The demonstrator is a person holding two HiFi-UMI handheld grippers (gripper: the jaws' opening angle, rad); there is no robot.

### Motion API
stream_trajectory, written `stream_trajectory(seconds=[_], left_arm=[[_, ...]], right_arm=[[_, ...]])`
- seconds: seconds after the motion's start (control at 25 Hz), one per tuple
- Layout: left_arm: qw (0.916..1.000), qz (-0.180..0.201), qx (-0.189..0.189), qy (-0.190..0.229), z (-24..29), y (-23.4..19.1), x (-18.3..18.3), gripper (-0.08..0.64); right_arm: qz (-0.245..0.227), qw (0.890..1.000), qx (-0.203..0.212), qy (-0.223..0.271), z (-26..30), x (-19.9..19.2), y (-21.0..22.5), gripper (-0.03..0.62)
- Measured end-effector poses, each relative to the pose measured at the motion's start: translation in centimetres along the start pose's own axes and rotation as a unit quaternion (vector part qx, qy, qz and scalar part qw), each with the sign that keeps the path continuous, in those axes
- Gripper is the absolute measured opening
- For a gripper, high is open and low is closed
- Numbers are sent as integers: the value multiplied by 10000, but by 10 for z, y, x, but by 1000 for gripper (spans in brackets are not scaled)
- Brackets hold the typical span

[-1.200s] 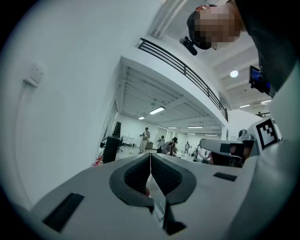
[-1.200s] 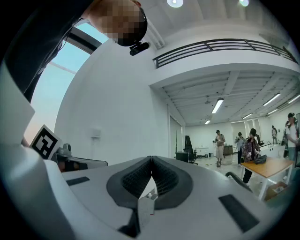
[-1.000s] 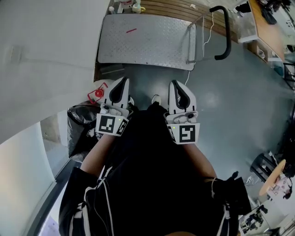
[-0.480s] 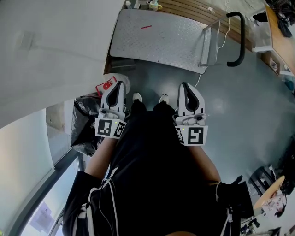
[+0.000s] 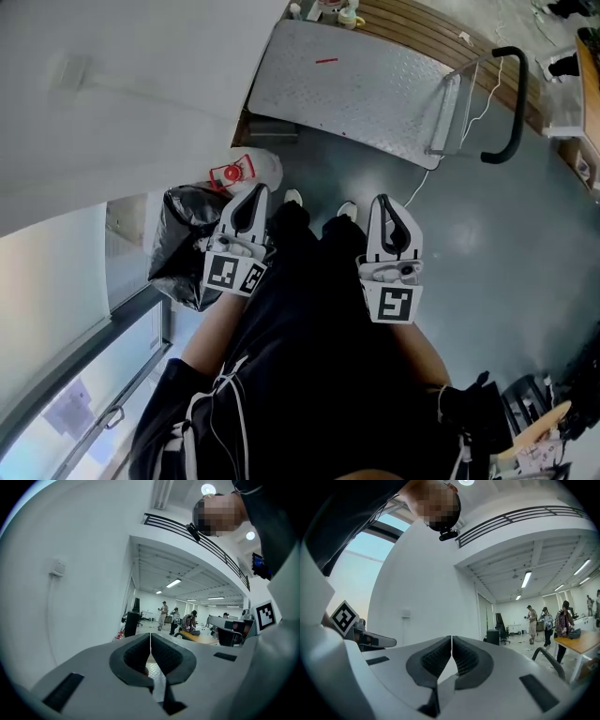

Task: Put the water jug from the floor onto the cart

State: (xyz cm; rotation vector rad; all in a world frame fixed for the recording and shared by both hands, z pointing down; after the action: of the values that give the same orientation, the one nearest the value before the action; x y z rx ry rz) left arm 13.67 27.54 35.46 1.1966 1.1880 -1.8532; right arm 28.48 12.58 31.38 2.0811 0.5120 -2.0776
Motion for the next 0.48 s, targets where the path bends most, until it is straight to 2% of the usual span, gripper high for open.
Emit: stream_trajectory(seconds=[0.12, 0.28, 0.48], left_arm=[[10000, 63, -16, -55, 3, -1, -2, 21], [9995, 38, -253, -179, 16, -7, -10, 21], [9986, 1, -506, -159, 39, -15, -5, 21]], right_arm=[[132, 9999, -27, -73, 2, -5, -1, 20], [86, 9999, -5, 59, 1, -3, 1, 20], [-21, 9988, -458, 175, 13, 4, 15, 20]])
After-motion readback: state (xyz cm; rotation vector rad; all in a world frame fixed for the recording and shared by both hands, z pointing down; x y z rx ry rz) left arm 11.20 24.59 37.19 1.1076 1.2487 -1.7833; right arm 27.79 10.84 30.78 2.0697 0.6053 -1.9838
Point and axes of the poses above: the fingertips, and each gripper's own axes: z forward along the fingers, y to its right, x out of its top, the point moved 2 cm from there along -z, backward along the fingers, and after that the axes turned 8 degrees about -z, right-handed, at the moved point
